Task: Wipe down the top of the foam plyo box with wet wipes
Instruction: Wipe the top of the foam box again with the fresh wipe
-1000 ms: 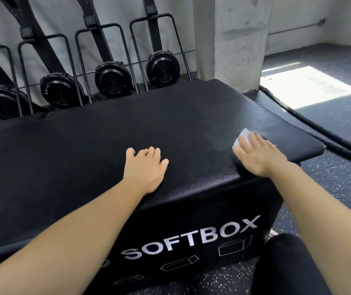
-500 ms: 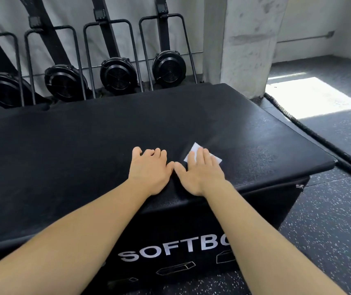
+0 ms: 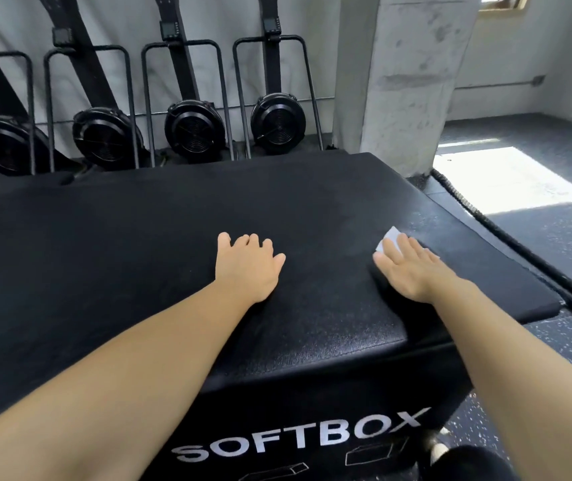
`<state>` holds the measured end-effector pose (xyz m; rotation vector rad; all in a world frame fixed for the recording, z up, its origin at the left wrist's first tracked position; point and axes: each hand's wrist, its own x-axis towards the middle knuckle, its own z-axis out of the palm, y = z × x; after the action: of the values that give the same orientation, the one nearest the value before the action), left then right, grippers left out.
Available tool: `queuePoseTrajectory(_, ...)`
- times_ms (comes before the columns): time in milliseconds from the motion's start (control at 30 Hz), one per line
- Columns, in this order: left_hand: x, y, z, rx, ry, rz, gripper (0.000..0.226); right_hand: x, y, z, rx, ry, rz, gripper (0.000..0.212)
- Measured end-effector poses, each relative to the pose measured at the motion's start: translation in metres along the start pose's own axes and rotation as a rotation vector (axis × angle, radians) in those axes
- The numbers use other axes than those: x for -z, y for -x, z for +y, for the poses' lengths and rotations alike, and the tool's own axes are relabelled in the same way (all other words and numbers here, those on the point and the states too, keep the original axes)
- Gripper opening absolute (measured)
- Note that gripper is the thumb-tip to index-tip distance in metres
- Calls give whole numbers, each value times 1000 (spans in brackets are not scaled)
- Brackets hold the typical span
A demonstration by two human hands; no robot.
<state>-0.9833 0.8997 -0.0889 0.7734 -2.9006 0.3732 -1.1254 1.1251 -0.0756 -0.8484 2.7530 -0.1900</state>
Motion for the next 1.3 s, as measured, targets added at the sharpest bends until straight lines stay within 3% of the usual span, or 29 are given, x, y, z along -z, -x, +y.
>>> queuePoseTrajectory(133, -13, -16, 0, 11, 14, -79, 49, 1, -9, -1, -76, -10, -15, 65)
queuePoseTrajectory(267, -22, -14, 2, -22, 3, 42, 49, -12, -10, -34, -133, 11, -2, 79)
queuePoseTrajectory(333, -23, -12, 2, -53, -1, 55, 59, -20, -8, -58, -89, 20, -12, 82)
queuePoseTrajectory(533, -27, -14, 1, -25, -13, -47, 53, -39, -8, -125, 154, -63, -93, 75)
queuePoseTrajectory(700, -25, -13, 1, -49, -21, 2, 48, -29, -31, -110, 258, -69, -90, 62)
queuePoseTrajectory(800, -25, -13, 0, -63, -62, 38, 51, -19, -50, -84, 210, -37, -29, 52)
queuePoseTrajectory(1067, -24, -16, -2, -101, -102, 54, 59, 12, -88, -30, -52, -74, 37, 50)
queuePoseTrajectory(1300, -23, -16, -2, -96, -101, 55, 59, -2, -82, -71, -160, -8, 30, 75)
